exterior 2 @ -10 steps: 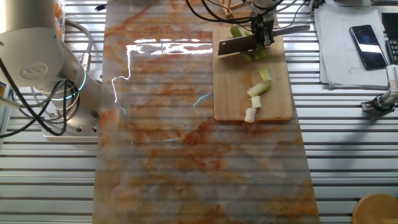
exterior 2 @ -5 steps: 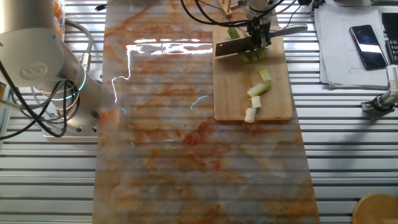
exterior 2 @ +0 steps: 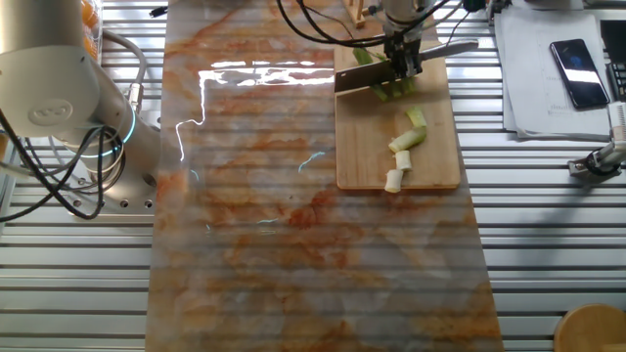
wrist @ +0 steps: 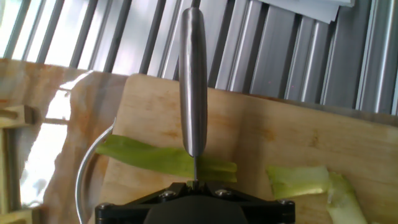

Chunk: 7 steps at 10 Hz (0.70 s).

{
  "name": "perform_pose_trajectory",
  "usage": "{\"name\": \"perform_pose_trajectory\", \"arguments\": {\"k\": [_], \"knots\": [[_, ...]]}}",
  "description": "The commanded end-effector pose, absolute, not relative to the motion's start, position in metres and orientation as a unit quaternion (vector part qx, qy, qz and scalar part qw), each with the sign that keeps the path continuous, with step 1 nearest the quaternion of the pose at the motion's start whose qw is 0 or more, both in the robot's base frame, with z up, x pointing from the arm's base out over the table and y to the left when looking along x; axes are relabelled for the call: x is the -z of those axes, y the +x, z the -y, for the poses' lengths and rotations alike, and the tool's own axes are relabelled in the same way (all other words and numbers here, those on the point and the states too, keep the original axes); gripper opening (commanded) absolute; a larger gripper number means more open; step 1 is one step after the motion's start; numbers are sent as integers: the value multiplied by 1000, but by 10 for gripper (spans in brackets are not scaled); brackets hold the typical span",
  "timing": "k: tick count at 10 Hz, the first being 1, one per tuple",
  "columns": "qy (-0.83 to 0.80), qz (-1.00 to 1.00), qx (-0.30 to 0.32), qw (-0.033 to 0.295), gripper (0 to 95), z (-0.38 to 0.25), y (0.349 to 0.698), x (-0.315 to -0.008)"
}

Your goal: Chop the scallions

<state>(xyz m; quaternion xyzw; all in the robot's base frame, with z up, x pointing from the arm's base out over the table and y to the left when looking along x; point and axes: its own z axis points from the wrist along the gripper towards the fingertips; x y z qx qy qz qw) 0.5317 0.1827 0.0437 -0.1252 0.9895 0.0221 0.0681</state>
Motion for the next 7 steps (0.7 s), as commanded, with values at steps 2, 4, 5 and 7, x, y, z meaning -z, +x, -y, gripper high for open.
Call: {"name": "perform_pose_trajectory", "arguments": {"k": [2,4,5,7], "knots": [[-130,-989,-17,70,0,-186,549,-20],[-135,-988,-16,69,0,-184,559,-26],[-134,-989,-18,57,0,-183,557,-24],[-135,-989,-19,54,0,-180,548,-18]]}}
